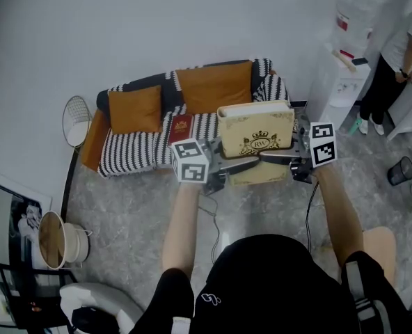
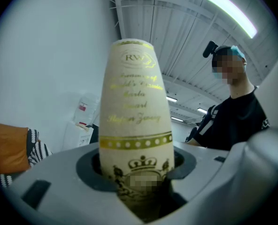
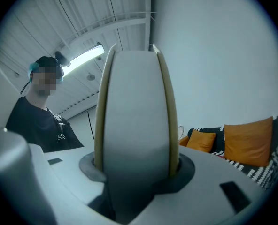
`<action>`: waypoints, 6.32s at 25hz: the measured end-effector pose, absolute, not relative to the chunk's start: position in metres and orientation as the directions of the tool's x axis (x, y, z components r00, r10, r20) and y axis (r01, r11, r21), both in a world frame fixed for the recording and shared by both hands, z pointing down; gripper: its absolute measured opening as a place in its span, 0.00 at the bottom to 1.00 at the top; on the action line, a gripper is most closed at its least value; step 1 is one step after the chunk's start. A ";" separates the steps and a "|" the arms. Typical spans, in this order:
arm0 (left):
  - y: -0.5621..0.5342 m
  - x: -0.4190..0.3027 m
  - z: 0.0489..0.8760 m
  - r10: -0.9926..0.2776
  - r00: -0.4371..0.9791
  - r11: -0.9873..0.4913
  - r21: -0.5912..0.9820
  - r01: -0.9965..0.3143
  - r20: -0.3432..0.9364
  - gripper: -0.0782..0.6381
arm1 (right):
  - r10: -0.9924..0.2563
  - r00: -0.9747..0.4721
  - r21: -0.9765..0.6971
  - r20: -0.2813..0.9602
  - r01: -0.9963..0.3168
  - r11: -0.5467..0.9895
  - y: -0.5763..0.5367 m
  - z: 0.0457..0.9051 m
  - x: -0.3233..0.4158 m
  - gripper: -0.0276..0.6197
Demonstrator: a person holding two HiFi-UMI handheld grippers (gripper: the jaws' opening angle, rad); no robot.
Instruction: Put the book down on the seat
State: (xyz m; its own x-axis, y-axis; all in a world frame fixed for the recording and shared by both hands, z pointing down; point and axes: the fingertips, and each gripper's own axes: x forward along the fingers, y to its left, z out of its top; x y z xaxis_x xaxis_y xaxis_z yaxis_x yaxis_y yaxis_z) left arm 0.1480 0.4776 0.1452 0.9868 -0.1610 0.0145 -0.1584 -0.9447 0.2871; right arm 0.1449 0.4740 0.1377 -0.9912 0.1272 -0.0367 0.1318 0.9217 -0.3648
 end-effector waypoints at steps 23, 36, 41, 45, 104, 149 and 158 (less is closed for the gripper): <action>0.497 0.238 0.157 -0.142 0.987 -0.953 0.261 -0.155 0.069 0.47 | 0.075 -0.992 -0.349 -0.103 0.107 0.931 0.493 0.149 0.237 0.39; 0.471 0.231 0.182 -0.155 0.986 -0.948 0.270 -0.168 0.067 0.47 | 0.078 -0.991 -0.348 -0.107 0.111 0.931 0.467 0.174 0.230 0.39; 0.413 0.200 0.197 -0.147 0.988 -0.944 0.292 -0.153 0.041 0.47 | 0.066 -0.995 -0.370 -0.079 0.091 0.924 0.409 0.187 0.199 0.39; 0.343 0.161 0.201 -0.163 0.987 -0.938 0.308 -0.157 0.009 0.47 | 0.066 -0.996 -0.384 -0.063 0.086 0.919 0.339 0.191 0.161 0.39; -0.036 -0.026 0.186 -0.187 0.981 -0.899 0.412 -0.150 -0.053 0.47 | -0.032 -0.999 -0.520 -0.038 -0.008 0.854 -0.041 0.178 -0.022 0.39; -0.040 -0.034 0.402 -0.209 0.975 -0.618 0.762 -0.196 0.081 0.47 | 0.002 -0.991 -0.742 0.134 -0.099 0.663 -0.052 0.397 -0.028 0.43; -0.039 -0.049 0.454 -0.218 0.969 -0.590 0.776 -0.224 0.114 0.47 | 0.012 -0.994 -0.765 0.104 -0.073 0.640 -0.050 0.449 -0.043 0.43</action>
State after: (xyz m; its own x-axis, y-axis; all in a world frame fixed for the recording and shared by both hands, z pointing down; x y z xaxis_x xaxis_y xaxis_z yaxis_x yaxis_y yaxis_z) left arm -0.0488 -0.0389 0.4540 0.9694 -0.2176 0.1140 -0.2237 -0.5902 0.7757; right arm -0.0427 -0.0497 0.4490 -0.9945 0.0116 0.1044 -0.0728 0.6398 -0.7650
